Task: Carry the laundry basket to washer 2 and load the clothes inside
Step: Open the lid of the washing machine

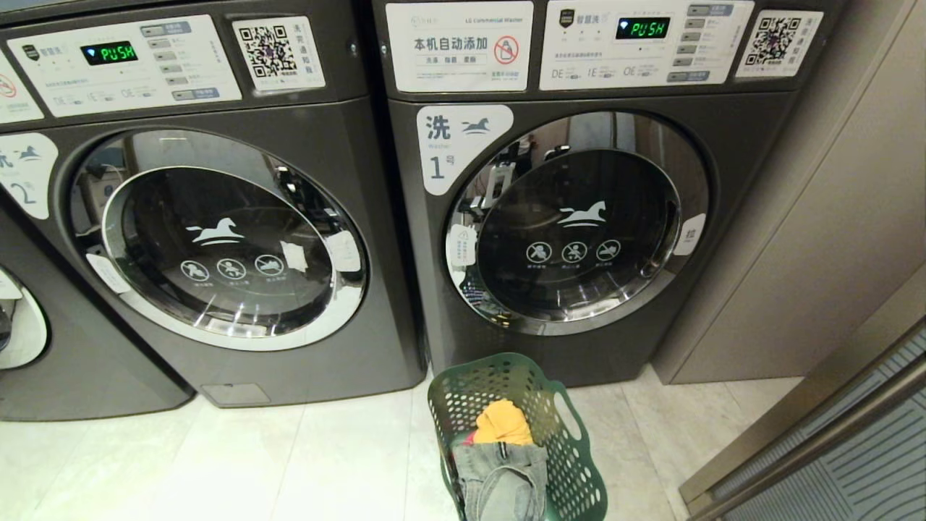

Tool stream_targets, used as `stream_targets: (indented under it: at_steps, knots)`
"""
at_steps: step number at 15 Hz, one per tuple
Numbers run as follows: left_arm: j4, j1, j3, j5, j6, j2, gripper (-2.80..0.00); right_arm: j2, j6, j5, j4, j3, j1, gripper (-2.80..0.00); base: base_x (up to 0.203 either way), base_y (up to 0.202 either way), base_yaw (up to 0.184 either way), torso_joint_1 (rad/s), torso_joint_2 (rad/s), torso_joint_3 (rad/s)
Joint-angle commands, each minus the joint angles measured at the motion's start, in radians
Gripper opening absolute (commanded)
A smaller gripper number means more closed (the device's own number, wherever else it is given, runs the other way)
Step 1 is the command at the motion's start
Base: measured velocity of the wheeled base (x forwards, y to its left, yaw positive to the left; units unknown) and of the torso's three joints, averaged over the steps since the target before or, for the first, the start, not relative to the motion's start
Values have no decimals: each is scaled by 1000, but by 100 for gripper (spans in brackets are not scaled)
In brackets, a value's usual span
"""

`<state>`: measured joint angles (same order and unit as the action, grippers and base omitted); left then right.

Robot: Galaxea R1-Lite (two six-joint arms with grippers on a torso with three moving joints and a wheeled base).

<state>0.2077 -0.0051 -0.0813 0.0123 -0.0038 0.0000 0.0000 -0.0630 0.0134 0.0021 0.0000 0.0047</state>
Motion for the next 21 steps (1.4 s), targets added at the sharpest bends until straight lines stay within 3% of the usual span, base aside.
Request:
stream_targets:
  at_steps: [1,8,16,18,21]
  knots:
    - [1,-1,0,0,1,2,-280,2,0,0,-1,0,0,-280,0,0,0,5,0,-183]
    - [1,0,0,1,1,2,-280,2,-1,0,-1,0,0,-280,0,0,0,3,3,-181]
    - [2,0,0,-2,8,2,-280,2,-9,7,1,0,1,-280,0,0,0,1,0,-13]
    - [-10,0,-47,-4,6,2,-280,2,-9,7,1,1,1,-280,0,0,0,0,0,0]
    - [-4,-1,-259,-18,6,68,-280,2,-9,3,1,2,0,-280,0,0,0,0,0,0]
